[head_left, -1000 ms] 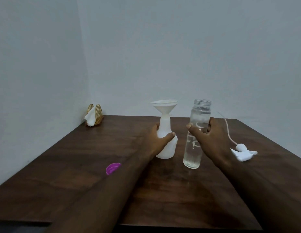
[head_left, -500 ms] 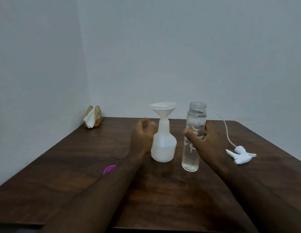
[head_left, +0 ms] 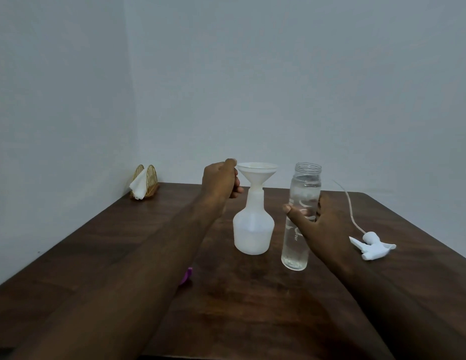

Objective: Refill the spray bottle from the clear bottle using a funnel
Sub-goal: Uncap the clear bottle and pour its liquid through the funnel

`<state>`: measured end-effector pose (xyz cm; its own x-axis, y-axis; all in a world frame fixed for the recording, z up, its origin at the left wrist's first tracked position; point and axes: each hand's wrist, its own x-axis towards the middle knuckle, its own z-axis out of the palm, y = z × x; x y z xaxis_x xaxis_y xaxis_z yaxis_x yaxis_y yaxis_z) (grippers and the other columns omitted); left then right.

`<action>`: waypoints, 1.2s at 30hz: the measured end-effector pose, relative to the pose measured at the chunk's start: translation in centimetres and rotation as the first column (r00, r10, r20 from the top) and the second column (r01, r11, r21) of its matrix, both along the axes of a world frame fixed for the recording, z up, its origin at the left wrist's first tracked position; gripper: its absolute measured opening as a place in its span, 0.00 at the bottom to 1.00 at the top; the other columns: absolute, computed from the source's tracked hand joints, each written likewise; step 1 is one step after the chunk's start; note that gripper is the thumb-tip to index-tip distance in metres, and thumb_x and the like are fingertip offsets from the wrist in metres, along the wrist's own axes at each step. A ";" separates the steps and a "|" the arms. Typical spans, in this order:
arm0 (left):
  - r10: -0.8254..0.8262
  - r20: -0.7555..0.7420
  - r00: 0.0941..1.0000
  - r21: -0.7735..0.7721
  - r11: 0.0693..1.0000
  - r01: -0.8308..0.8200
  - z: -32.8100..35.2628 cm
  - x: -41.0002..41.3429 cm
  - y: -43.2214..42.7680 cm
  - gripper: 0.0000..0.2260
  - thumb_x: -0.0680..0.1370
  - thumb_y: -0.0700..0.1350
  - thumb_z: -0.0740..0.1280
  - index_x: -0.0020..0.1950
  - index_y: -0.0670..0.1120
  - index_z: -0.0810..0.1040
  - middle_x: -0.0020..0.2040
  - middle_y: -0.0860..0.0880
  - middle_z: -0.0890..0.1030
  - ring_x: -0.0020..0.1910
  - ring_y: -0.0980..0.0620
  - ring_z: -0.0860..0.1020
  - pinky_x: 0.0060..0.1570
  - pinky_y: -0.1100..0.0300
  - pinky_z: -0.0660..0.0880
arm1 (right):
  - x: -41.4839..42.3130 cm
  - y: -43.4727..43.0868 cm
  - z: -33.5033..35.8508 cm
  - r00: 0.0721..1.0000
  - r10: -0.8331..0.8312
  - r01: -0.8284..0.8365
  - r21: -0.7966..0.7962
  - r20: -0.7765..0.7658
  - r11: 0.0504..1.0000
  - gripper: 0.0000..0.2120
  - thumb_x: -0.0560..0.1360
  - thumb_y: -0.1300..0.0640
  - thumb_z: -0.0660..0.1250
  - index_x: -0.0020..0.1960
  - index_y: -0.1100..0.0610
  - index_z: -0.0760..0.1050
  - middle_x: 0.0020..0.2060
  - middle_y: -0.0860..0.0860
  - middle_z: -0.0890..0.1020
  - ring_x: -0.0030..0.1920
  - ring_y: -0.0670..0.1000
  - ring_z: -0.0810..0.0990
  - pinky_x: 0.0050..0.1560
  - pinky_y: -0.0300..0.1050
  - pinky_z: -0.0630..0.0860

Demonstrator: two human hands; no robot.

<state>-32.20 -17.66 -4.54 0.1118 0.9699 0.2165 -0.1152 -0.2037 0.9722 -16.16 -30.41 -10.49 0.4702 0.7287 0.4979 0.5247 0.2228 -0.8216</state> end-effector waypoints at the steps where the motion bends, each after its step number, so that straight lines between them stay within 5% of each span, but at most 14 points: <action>1: 0.001 0.006 1.000 0.002 1.000 -0.001 -0.1 0.1 0.0 0.12 0.78 0.47 0.61 0.37 0.43 0.72 0.28 0.46 0.74 0.24 0.50 0.74 0.27 0.62 0.71 | 0.0 -0.1 0.0 1.000 0.000 0.000 -0.005 0.008 1.000 0.15 0.71 0.45 0.75 0.52 0.45 0.72 0.44 0.45 0.83 0.44 0.43 0.83 0.47 0.48 0.81; 6: -0.001 0.064 0.998 -0.014 1.000 0.002 -0.4 0.3 0.1 0.12 0.77 0.45 0.61 0.34 0.44 0.71 0.27 0.47 0.72 0.24 0.50 0.71 0.27 0.61 0.70 | -0.1 -0.4 0.2 0.998 -0.024 0.027 -0.032 0.064 0.999 0.16 0.71 0.49 0.75 0.54 0.48 0.73 0.43 0.43 0.82 0.42 0.40 0.81 0.43 0.40 0.76; 13: 0.008 0.155 0.988 -0.014 1.000 -0.006 -0.6 0.8 0.4 0.11 0.75 0.43 0.62 0.32 0.44 0.69 0.27 0.48 0.70 0.22 0.52 0.69 0.25 0.63 0.68 | 0.5 0.0 0.8 0.996 -0.016 0.021 -0.062 0.083 0.998 0.16 0.68 0.47 0.75 0.52 0.50 0.75 0.43 0.48 0.84 0.43 0.48 0.84 0.46 0.58 0.82; 21: -0.070 0.282 0.957 0.001 0.997 0.073 0.0 1.4 0.4 0.10 0.73 0.40 0.62 0.32 0.43 0.67 0.24 0.49 0.69 0.21 0.53 0.68 0.24 0.63 0.65 | 1.8 0.8 3.8 0.948 -0.095 0.145 -0.147 0.305 0.978 0.17 0.67 0.42 0.73 0.50 0.47 0.74 0.43 0.44 0.83 0.44 0.45 0.82 0.50 0.54 0.80; 36: -0.095 0.365 0.926 -0.018 0.994 0.109 -0.1 1.7 0.9 0.12 0.74 0.39 0.62 0.30 0.43 0.66 0.21 0.50 0.67 0.19 0.53 0.67 0.23 0.64 0.64 | 3.9 1.3 6.8 0.813 -0.039 0.200 -0.215 0.581 0.956 0.21 0.67 0.52 0.77 0.56 0.49 0.74 0.48 0.45 0.81 0.47 0.48 0.79 0.45 0.40 0.72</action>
<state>-30.45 -16.76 -4.61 0.1311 0.9655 0.2249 -0.4800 -0.1367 0.8666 -12.25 -29.09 -3.68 0.2554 0.8230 0.5075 0.9205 -0.0465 -0.3879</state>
